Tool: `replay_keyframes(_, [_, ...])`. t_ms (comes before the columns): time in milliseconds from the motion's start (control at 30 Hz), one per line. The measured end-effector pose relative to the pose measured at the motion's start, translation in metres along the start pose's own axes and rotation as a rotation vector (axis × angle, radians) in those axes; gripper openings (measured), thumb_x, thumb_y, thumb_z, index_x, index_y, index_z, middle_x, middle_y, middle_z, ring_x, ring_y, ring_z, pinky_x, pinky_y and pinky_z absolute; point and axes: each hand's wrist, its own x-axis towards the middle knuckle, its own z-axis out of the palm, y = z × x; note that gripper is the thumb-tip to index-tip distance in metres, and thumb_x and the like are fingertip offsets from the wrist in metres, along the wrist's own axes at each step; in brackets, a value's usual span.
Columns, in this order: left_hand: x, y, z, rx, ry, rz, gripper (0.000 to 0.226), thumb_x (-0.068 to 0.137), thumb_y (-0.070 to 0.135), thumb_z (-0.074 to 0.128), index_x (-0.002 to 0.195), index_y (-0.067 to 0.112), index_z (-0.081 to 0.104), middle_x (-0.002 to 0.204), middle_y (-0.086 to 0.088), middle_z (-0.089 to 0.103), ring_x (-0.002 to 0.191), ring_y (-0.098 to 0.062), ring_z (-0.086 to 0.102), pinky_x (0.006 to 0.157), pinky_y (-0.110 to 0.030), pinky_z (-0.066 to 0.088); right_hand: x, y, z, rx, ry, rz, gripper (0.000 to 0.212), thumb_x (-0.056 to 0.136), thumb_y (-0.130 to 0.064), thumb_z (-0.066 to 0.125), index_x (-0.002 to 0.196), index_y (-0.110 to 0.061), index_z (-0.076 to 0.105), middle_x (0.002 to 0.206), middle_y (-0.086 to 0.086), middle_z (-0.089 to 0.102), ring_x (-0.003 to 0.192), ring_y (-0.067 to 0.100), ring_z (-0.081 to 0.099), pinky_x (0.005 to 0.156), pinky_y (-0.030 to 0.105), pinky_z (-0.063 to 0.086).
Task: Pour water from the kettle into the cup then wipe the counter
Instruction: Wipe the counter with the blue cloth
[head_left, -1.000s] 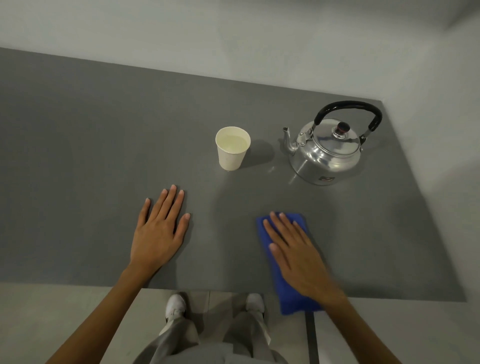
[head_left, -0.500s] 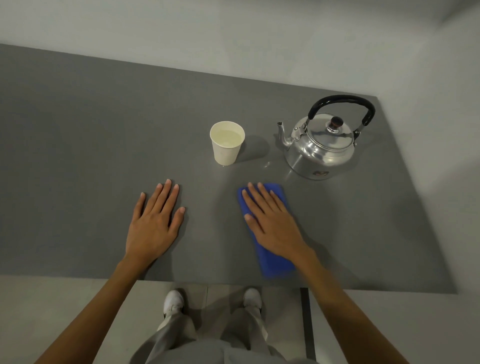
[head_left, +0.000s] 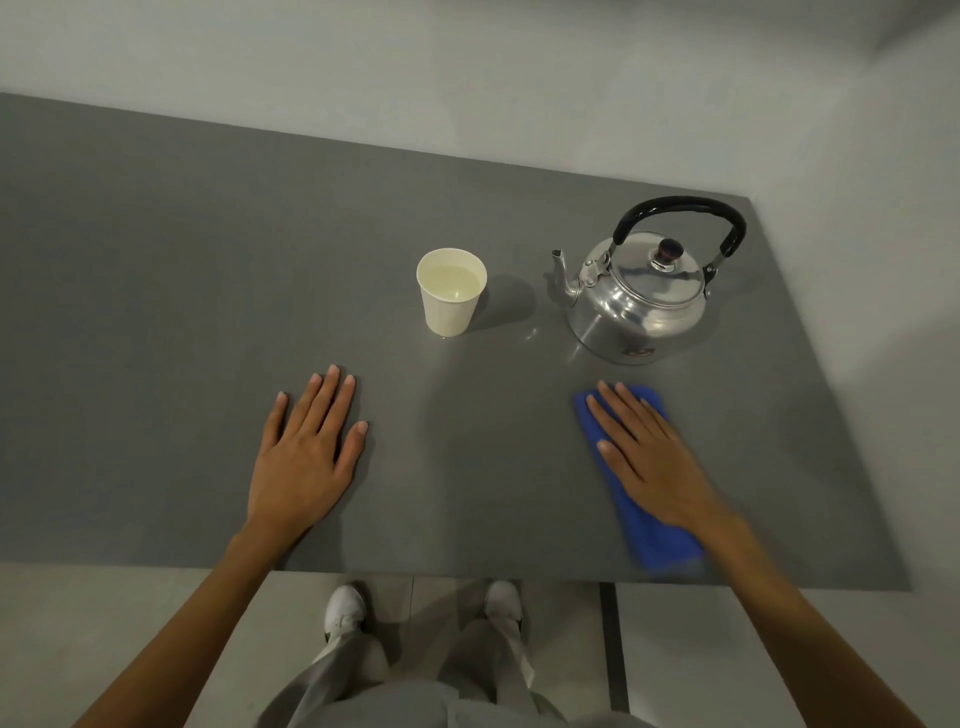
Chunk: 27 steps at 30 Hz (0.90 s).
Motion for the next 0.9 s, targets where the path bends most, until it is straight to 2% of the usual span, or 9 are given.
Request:
replay_keyframes(167, [-0.001, 0.0, 0.0, 0.001, -0.005, -0.002, 0.06, 0.095, 0.05, 0.013, 0.148, 0.021, 0.009, 0.157, 0.001, 0.013, 0.144, -0.012, 0.004, 0.119, -0.042, 0.004, 0.055, -0.022, 0.005, -0.061, 0.02, -0.076, 0.055, 0.098, -0.043, 0.016, 0.148, -0.022, 0.01, 0.158, -0.001, 0.011, 0.146, 0.013, 0.0, 0.119, 0.035, 0.005])
replay_keyframes(300, [0.0, 0.0, -0.001, -0.007, -0.005, -0.006, 0.061, 0.095, 0.051, 0.013, 0.148, 0.021, 0.01, 0.157, 0.001, 0.013, 0.145, -0.013, 0.003, 0.119, -0.043, 0.003, 0.08, -0.068, 0.017, -0.079, 0.036, -0.155, 0.054, 0.099, -0.041, 0.019, 0.149, -0.019, 0.014, 0.158, 0.001, 0.014, 0.146, 0.017, 0.002, 0.119, 0.038, 0.008])
replay_keyframes(400, [0.0, 0.001, -0.001, -0.013, -0.01, -0.003, 0.061, 0.094, 0.051, 0.013, 0.148, 0.021, 0.011, 0.157, 0.001, 0.012, 0.145, -0.013, 0.003, 0.12, -0.043, 0.003, 0.08, -0.116, 0.031, -0.06, 0.063, -0.219, 0.053, 0.1, -0.037, 0.024, 0.149, -0.018, 0.015, 0.158, 0.002, 0.016, 0.146, 0.02, 0.005, 0.119, 0.039, 0.008])
replay_keyframes(533, [0.0, 0.0, -0.002, -0.025, -0.001, -0.001, 0.062, 0.094, 0.05, 0.013, 0.148, 0.019, 0.013, 0.157, 0.0, 0.014, 0.144, -0.013, 0.006, 0.119, -0.043, 0.005, 0.045, -0.16, 0.048, -0.008, 0.033, -0.229, 0.053, 0.101, -0.04, 0.016, 0.15, -0.021, 0.006, 0.159, 0.0, 0.006, 0.146, 0.018, -0.004, 0.119, 0.041, 0.003])
replay_keyframes(633, [0.0, 0.0, -0.002, -0.029, -0.001, 0.003, 0.063, 0.094, 0.051, 0.013, 0.147, 0.019, 0.014, 0.156, -0.001, 0.015, 0.144, -0.014, 0.006, 0.119, -0.043, 0.005, 0.004, -0.149, 0.052, -0.014, -0.016, -0.236, 0.052, 0.101, -0.041, 0.012, 0.15, -0.024, 0.002, 0.16, -0.002, 0.002, 0.146, 0.015, -0.006, 0.12, 0.043, 0.001])
replay_keyframes(733, [-0.001, 0.001, -0.003, -0.037, 0.003, 0.003, 0.064, 0.093, 0.051, 0.013, 0.147, 0.018, 0.016, 0.156, -0.001, 0.016, 0.144, -0.014, 0.007, 0.119, -0.044, 0.006, -0.016, -0.105, 0.04, 0.032, -0.01, -0.189, 0.052, 0.101, -0.042, 0.014, 0.15, -0.027, 0.003, 0.159, -0.005, 0.001, 0.146, 0.012, -0.004, 0.117, 0.039, 0.004])
replay_keyframes(900, [0.0, 0.001, -0.002, -0.025, 0.001, -0.006, 0.061, 0.095, 0.05, 0.015, 0.148, 0.019, 0.014, 0.156, 0.0, 0.015, 0.145, -0.013, 0.006, 0.119, -0.044, 0.006, 0.031, -0.059, 0.018, 0.041, 0.03, -0.044, 0.052, 0.1, -0.04, 0.021, 0.149, -0.027, 0.009, 0.158, -0.006, 0.004, 0.146, 0.012, -0.003, 0.119, 0.042, 0.011])
